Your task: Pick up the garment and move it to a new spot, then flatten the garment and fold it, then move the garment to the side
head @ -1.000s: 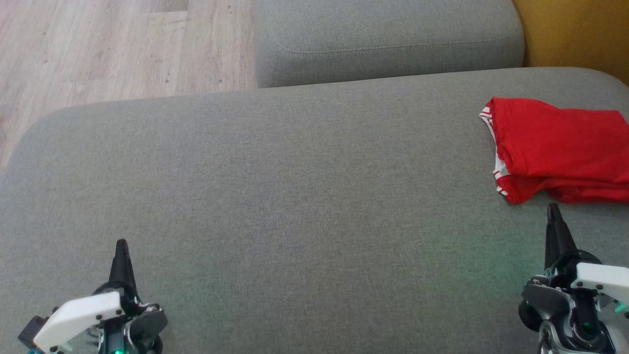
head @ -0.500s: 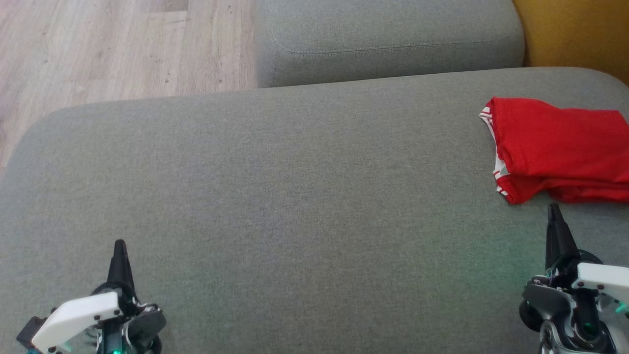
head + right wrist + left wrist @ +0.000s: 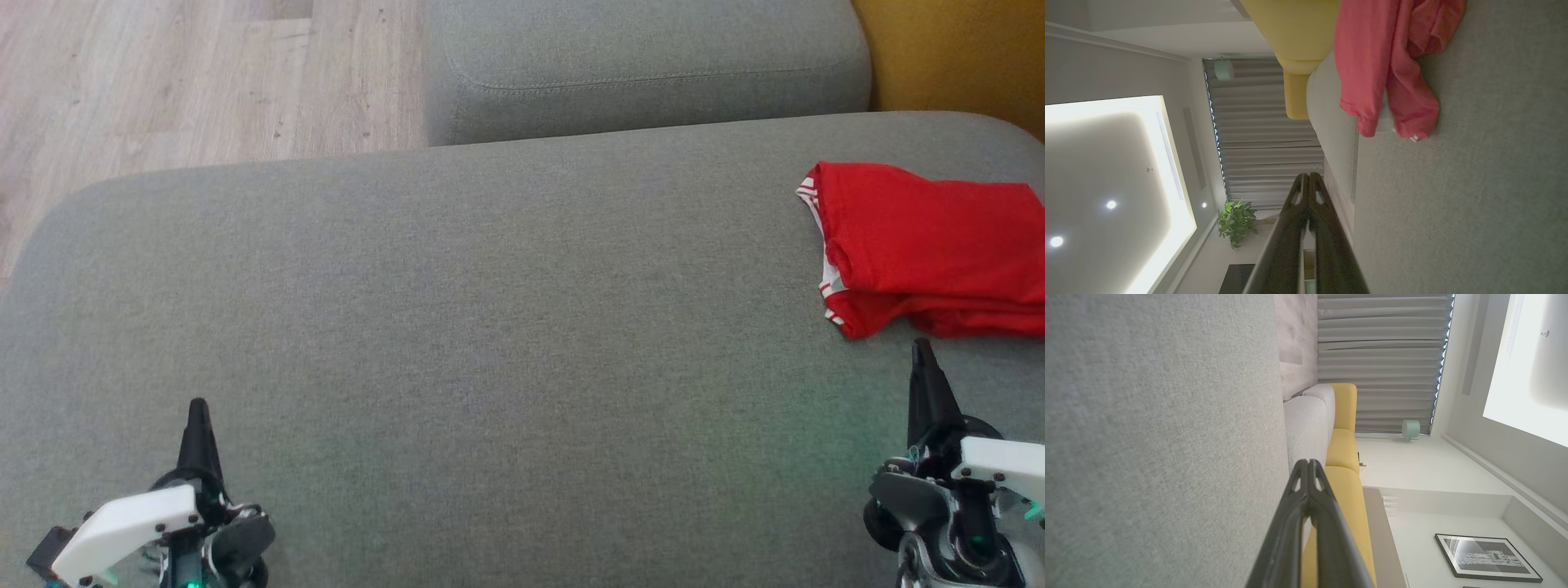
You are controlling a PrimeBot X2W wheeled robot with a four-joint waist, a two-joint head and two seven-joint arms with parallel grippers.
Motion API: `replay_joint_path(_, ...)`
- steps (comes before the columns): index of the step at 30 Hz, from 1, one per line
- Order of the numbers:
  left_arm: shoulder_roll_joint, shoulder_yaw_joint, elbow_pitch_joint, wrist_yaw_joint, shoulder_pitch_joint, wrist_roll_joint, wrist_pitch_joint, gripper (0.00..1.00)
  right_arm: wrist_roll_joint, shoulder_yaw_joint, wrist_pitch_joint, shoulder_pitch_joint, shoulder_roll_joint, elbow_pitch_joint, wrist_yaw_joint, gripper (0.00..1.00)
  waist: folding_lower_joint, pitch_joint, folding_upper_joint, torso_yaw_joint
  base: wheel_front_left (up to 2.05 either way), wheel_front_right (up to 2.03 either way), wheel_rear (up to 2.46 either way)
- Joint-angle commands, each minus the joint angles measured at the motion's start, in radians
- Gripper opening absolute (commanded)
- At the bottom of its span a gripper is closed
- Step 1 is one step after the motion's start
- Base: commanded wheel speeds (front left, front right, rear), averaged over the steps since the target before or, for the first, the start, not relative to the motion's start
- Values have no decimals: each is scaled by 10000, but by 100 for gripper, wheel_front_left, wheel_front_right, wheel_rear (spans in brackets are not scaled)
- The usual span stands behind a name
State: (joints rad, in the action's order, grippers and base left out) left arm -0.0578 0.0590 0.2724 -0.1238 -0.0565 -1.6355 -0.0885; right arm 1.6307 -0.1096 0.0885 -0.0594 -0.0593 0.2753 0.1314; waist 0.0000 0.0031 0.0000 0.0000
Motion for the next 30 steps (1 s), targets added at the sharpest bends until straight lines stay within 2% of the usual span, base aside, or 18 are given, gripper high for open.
replay_joint_path(1,-78,337,-281,-69,-496,94,-78,0,-44,171,76,-465,-65,-317,-7,0,0,0,0,0,0,0,0)
replay_joint_path(30,-30,406,-278,-69,-502,151,-133,0,-102,102,131,-472,-16,-313,-7,0,0,0,0,0,0,0,0)
